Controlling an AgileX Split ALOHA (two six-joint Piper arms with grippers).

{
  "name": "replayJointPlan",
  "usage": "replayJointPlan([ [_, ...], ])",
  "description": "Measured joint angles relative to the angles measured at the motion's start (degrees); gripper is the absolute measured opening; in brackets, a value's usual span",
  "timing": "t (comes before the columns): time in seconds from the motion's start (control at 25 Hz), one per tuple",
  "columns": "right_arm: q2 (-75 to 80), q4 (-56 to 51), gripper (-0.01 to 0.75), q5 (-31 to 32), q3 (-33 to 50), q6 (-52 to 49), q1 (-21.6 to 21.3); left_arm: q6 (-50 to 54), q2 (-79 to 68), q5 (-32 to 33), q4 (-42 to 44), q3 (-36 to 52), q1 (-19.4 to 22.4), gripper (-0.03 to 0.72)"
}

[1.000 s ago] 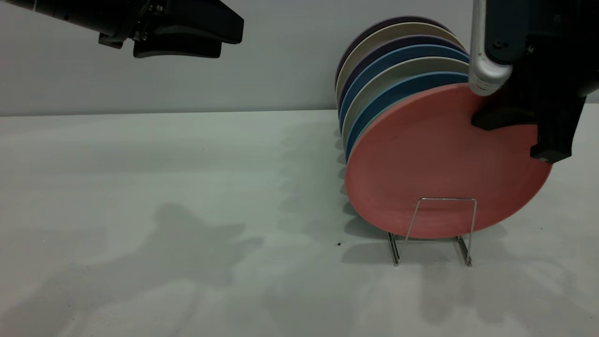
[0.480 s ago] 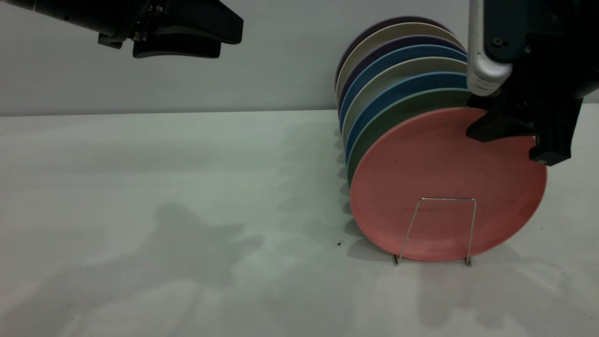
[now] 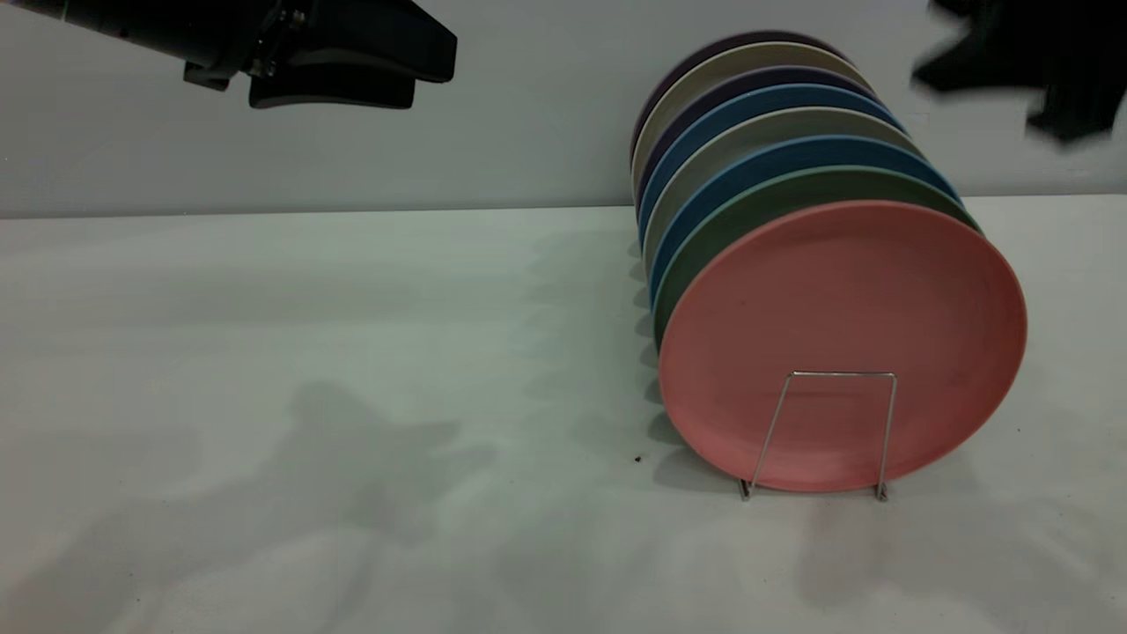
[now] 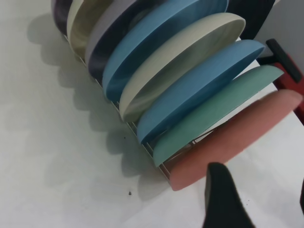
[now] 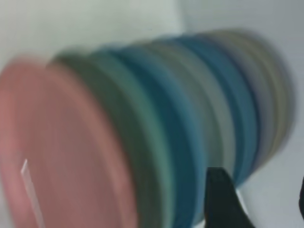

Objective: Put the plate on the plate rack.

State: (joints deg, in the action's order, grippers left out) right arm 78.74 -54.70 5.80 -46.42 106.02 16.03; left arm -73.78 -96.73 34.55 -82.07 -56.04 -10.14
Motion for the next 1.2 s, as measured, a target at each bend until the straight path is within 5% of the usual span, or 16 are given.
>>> replayJointPlan([
  [0.36,-20.35,-10.60,0.401,4.77,6.42,-16.70,0.00,6.46,15.81,1.64,9.90,0.11,9.28,0.427],
  [0.6,-30.20,-3.70,0.388,21.09,9.01,-32.75,0.00,13.63,33.02,4.81,16.63,0.11,12.63,0.427],
  [0.96,-34.15,26.62,0.388,41.37,9.07,-70.72,0.00,36.01,58.76,12.69,40.52,0.99,12.69,0.427],
  [1.2,-43.76,43.18,0.388,52.04,9.07,-86.25,0.00,49.48,75.55,15.22,55.29,11.28,10.27,0.427],
])
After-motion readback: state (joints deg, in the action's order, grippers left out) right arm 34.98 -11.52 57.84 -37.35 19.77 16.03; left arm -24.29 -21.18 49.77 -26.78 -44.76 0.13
